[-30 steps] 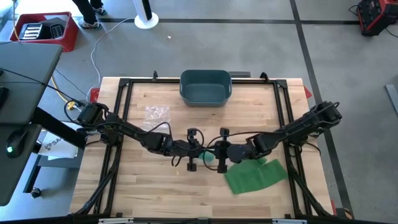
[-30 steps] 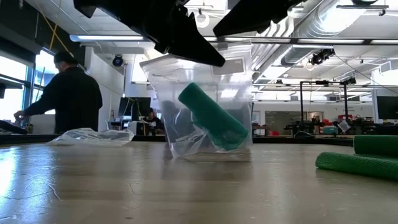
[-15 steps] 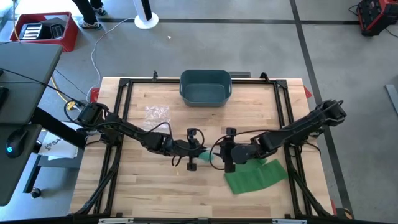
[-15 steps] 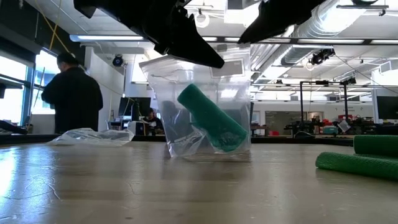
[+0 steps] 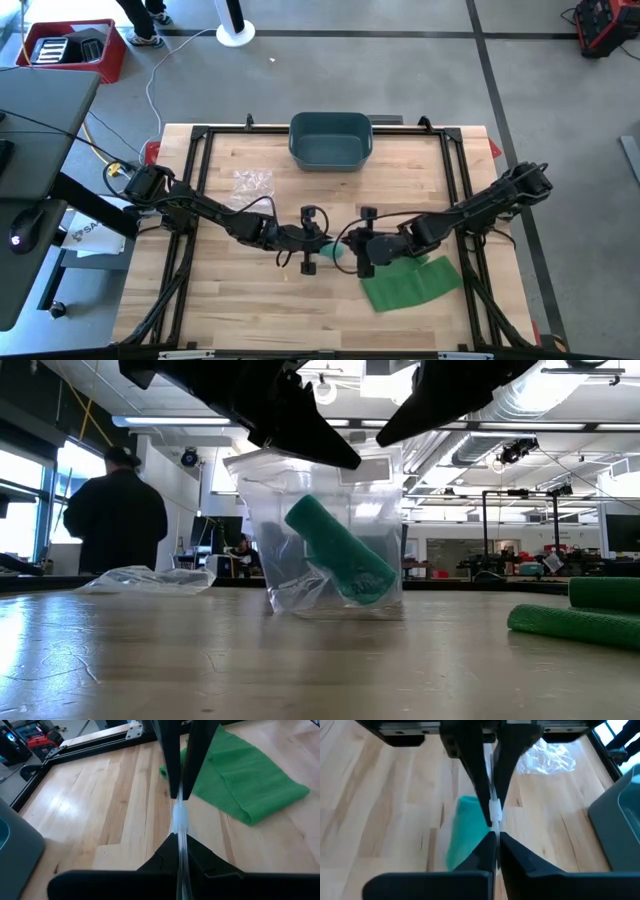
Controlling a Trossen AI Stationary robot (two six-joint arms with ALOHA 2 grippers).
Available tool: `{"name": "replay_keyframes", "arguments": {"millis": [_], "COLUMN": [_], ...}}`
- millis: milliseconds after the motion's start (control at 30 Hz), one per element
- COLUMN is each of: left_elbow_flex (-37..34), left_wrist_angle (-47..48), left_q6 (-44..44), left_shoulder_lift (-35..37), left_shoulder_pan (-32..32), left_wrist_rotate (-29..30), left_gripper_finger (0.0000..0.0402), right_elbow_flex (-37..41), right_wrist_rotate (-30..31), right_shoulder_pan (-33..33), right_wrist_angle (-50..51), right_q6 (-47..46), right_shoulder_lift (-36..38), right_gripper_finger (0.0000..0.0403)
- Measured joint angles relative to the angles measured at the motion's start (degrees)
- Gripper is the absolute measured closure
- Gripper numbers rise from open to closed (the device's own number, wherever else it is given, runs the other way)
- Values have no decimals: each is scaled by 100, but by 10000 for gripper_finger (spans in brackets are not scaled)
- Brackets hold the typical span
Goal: Roll bandage
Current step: Close the transparent zip bag
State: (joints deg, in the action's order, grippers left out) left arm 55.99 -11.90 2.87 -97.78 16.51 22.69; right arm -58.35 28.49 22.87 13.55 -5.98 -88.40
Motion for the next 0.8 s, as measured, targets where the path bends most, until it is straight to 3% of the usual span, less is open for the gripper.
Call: {"name": "replay_keyframes", "arguments": {"millis": [100,233,433,600,800], "left_elbow_flex": [0,2,4,4,2], "left_wrist_angle": [76,435,282,-349,-684], "left_q6": [-49,127,345,574,823], "left_shoulder_lift": [54,397,587,228,83], "left_shoulder_pan": [-71,-322,-535,-424,-237], "left_wrist_rotate": [-24,-130,-1580,-1143,-473], "left_gripper_finger": [381,322,219,182,199], "right_elbow_flex": [0,0,0,0,1], "right_wrist_rotate": [40,63,264,284,283], "right_shoulder_pan": [0,7,12,11,11], "right_wrist_angle": [109,96,49,-58,-76], "right_q6": [-163,-296,-320,-304,-296], "right_shoulder_lift": [0,0,0,0,0], "right_gripper_finger": [395,399,401,402,402]}}
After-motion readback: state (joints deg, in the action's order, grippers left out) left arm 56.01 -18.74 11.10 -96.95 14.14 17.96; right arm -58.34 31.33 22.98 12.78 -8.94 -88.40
